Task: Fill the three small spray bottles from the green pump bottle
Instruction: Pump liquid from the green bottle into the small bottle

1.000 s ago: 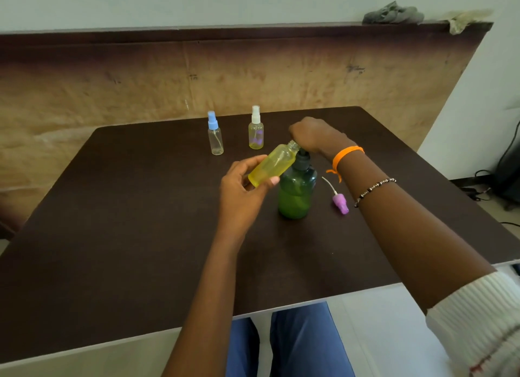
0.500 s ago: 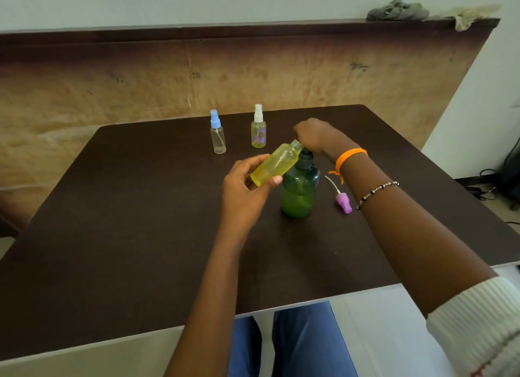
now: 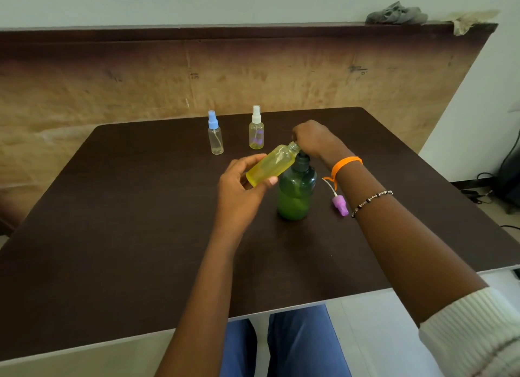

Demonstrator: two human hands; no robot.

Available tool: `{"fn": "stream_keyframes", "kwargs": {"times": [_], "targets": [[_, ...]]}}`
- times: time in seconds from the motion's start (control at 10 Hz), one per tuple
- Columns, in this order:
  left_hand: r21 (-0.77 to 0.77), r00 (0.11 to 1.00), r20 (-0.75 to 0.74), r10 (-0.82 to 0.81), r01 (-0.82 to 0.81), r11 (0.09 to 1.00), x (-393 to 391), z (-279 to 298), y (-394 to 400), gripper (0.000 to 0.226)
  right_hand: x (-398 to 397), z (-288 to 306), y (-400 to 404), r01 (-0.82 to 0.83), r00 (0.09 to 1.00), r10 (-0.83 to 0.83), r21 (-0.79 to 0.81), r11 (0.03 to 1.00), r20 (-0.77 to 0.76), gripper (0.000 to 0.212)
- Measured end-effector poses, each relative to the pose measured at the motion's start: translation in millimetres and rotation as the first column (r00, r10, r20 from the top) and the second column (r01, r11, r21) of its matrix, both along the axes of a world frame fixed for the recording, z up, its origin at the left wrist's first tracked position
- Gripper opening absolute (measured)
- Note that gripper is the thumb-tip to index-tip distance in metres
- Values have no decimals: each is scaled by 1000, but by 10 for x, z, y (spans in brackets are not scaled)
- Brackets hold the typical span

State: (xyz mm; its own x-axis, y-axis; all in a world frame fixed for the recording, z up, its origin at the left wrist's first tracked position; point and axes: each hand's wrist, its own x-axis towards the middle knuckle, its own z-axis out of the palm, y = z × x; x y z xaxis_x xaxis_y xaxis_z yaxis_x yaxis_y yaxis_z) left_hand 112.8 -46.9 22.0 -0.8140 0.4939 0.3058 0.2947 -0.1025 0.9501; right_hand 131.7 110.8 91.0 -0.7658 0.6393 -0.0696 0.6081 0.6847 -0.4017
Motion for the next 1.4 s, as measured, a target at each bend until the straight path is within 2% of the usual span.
{"fn": "stream_keyframes", "kwargs": {"times": [0.3,0.5,0.8,0.9,1.2,1.4], "targets": [[2,1000,-3,0,0,1000,-12,41,3,43,-24,44,52,10,998,-13,-40,999,-65,36],[-2,1000,-4,12,-12,1000,-14,-25,25,44,-26,-63,38,15,998,-18,-56,998,-55,34],[21,999,-27,30,-30,999,-9,0,31,41,48,142,-21,50,998,-51,-20,999,-45,29],[15,999,-27,37,-37,999,10,-22,23,41,15,31,-24,6,999,-8,-46,999,-45,32],[19,1000,-24,17,-16,1000,10,-3,16,40,44,109,-57,13,1000,-15,-59,998,-23,37],[33,1000,-14,9,-8,999,17,-28,16,38,4,101,-44,-5,999,0,-166,986,-32,38]]}}
